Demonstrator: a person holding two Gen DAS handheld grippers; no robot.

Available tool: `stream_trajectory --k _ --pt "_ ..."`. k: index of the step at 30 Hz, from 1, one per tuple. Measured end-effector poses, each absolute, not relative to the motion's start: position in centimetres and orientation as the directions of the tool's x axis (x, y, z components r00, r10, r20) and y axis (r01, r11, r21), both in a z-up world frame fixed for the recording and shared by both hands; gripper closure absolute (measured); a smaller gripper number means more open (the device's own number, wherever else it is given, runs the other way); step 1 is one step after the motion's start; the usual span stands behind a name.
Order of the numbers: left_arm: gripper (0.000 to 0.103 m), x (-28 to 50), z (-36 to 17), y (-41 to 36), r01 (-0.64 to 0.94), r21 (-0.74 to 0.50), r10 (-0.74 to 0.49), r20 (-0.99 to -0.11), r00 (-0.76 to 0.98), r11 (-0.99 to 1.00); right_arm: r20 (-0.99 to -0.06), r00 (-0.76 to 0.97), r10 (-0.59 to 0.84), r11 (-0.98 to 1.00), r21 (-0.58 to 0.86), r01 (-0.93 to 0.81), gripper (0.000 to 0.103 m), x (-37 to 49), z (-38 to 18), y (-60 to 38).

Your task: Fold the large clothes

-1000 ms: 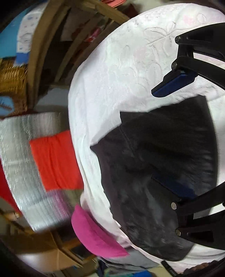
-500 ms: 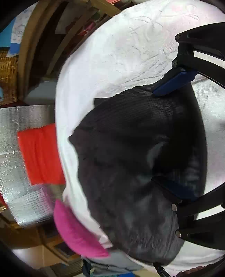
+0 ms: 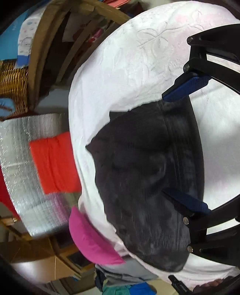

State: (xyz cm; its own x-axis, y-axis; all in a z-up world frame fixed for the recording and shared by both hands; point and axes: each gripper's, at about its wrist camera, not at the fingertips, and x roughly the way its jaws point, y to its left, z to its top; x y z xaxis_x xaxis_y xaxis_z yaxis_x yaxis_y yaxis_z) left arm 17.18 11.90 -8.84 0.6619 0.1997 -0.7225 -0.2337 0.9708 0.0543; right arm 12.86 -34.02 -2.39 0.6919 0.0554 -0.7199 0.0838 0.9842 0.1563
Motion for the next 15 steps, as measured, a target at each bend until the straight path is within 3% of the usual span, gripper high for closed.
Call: stream_trajectory --k 15 --pt "0.021 17.9 -9.1 7.9 -0.171 0.004 0.119 -0.736 0.667 0.985 -0.702 0.699 0.137 0.985 0.173 -0.020 0.008 14.1 -3.1 -26.4"
